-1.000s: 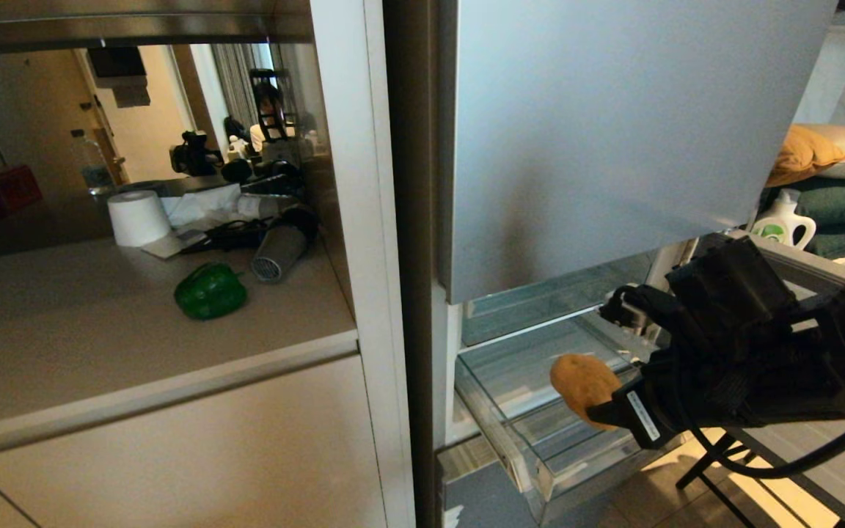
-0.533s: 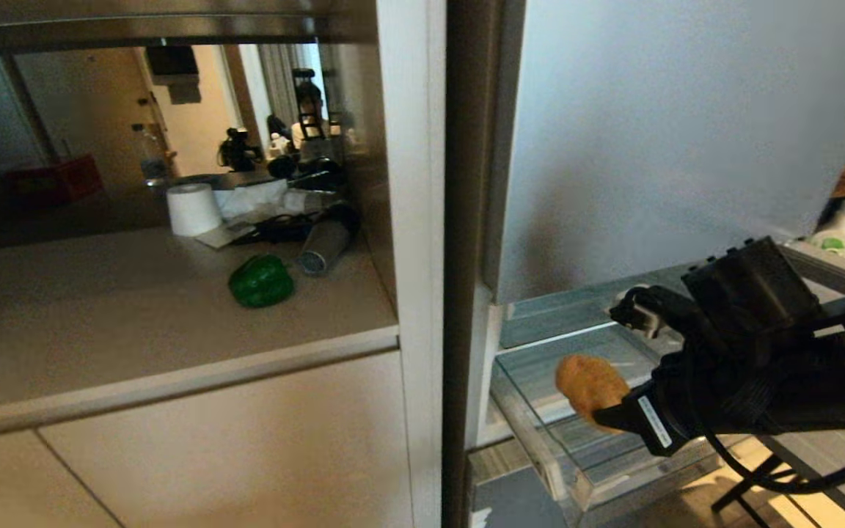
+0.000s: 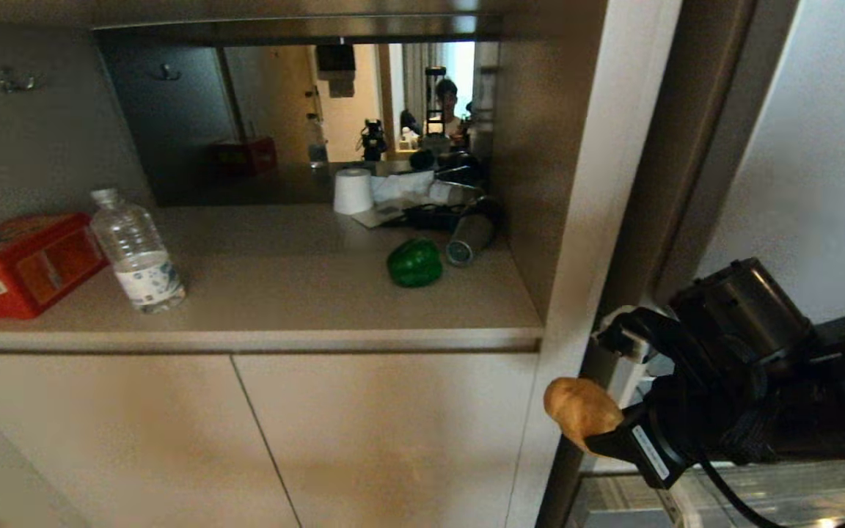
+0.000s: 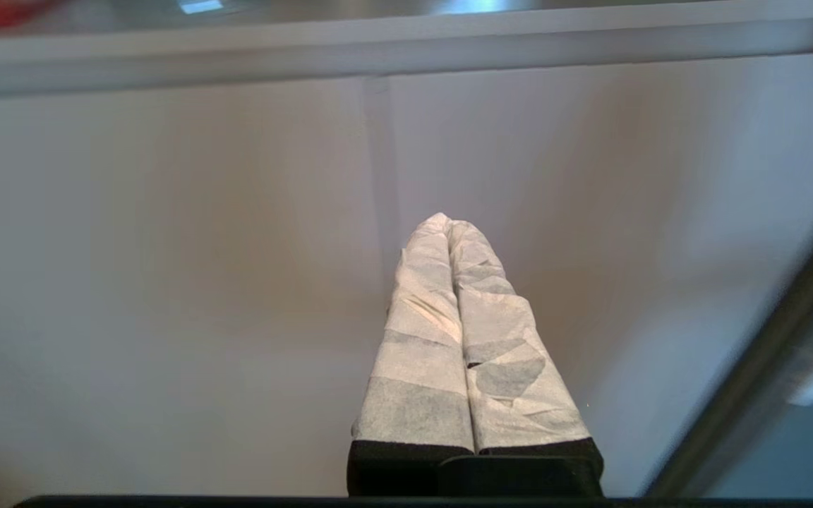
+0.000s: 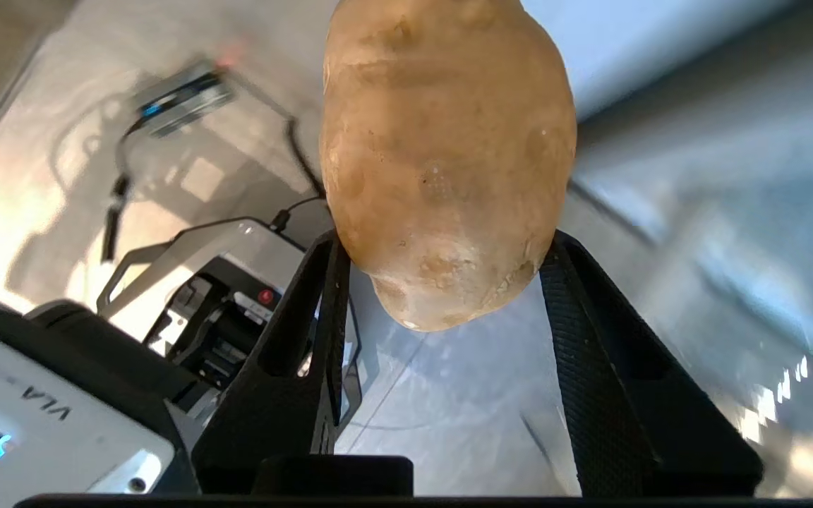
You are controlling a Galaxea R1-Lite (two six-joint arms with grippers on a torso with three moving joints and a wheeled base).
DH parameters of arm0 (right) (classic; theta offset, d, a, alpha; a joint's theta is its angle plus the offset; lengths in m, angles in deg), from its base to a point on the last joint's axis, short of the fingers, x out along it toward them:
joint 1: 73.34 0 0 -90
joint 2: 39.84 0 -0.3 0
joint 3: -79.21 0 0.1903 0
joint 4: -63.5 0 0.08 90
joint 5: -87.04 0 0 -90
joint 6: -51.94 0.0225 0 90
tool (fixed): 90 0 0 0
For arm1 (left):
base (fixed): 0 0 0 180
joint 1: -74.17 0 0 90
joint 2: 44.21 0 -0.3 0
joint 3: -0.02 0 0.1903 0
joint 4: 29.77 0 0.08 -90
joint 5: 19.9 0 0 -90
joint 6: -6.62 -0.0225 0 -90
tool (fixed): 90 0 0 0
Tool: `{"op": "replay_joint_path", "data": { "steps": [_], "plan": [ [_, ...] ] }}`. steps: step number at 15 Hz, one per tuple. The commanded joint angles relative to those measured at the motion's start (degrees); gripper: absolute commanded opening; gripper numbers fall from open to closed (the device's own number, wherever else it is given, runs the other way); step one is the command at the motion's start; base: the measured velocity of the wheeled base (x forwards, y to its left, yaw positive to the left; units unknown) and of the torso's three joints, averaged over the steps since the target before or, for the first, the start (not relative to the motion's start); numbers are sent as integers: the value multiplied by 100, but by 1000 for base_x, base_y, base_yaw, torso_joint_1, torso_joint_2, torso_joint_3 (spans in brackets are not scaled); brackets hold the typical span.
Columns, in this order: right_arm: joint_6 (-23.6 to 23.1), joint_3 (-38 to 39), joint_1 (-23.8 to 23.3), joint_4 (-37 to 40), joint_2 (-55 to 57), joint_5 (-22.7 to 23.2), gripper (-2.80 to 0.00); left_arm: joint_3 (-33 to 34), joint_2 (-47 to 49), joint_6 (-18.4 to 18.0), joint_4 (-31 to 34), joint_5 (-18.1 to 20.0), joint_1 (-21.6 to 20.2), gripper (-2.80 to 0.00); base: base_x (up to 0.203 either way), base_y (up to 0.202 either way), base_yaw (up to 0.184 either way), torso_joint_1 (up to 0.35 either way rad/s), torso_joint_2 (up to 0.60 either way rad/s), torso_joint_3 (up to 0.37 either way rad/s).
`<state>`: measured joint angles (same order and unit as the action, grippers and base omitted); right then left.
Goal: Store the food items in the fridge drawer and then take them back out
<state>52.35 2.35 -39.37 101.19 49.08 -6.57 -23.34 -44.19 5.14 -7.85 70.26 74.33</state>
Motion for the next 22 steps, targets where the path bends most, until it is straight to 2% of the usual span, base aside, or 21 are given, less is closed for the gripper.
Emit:
{"op": "replay_joint_path", "data": {
  "steps": [1,3,6,8,11,14,22],
  "plan": [
    [3,5,136,3,9,-3,-280,62,6,-2,-4,2,2,-280,-2,-12,175,0,0,0],
    [-11,4,302,-286,55,-22,-280,62,-2,-2,-4,2,2,-280,-1,-9,175,7,1,2],
    [-47,-108,461,-1490,434,-36,-280,62,6,-2,-4,2,2,-280,1,-5,138,2,3,4],
    [-56,-465,520,-2083,817,-70,-280,62,6,-2,-4,2,2,-280,0,-1,32,3,-1,3],
    [-20,-1132,612,-2171,1262,-175,-280,62,6,-2,-4,2,2,-280,0,0,0,0,0,0],
    [52,-1868,623,-2178,1890,-759,-280,62,6,-2,-4,2,2,-280,0,0,0,0,0,0],
    [57,-3706,611,-2218,3420,-1781,-280,62,3,-2,-4,2,2,-280,0,0,0,0,0,0]
  ]
}}
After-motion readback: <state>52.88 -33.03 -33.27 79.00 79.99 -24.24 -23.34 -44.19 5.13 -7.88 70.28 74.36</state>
